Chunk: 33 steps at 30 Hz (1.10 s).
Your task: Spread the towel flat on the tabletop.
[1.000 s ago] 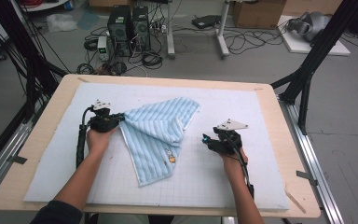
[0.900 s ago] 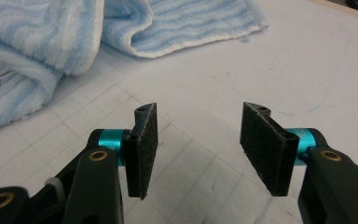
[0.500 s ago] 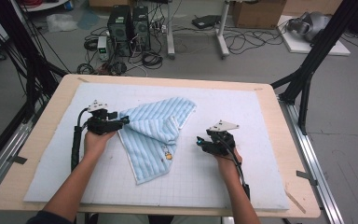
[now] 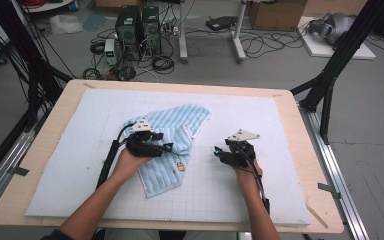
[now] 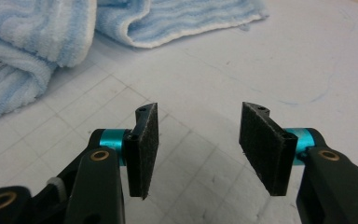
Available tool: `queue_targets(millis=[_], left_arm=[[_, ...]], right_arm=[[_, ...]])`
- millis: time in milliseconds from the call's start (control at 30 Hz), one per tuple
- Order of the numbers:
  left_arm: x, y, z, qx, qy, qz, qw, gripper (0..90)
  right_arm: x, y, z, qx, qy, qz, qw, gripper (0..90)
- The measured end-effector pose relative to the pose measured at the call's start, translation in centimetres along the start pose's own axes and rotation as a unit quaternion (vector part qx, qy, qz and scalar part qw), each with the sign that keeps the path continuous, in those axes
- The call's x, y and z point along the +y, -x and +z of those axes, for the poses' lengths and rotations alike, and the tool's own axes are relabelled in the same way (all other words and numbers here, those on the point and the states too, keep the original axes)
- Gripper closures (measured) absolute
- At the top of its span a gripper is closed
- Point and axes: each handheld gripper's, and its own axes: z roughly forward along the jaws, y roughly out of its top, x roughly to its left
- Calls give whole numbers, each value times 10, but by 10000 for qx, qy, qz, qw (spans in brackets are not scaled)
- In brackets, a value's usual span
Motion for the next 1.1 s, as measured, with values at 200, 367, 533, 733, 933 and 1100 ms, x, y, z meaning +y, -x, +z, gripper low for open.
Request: queue_targets(millis=[200, 367, 533, 733, 933, 1100], left_arm=[[-3, 10, 20, 7, -394, 310, 9987, 560], [-3, 12, 19, 33, -454, 514, 9976, 850], [6, 14, 2, -749, 190, 194, 9968, 859], [12, 10, -22, -1110, 751, -33, 9910, 858], [0, -16, -37, -200, 481, -172, 9985, 855], [-14, -31, -45, 494, 186, -209, 9984, 849]], right_arm=[[-3, 6, -3, -57, 1, 52, 10000, 470], [-3, 6, -3, -50, 7, 63, 10000, 469], [-4, 7, -3, -61, -7, 89, 9999, 469], [-3, 6, -2, -69, -18, 51, 10000, 468], [-2, 1, 0, -12, -20, 67, 10000, 468], [1, -5, 3, 103, 64, 50, 9999, 495]])
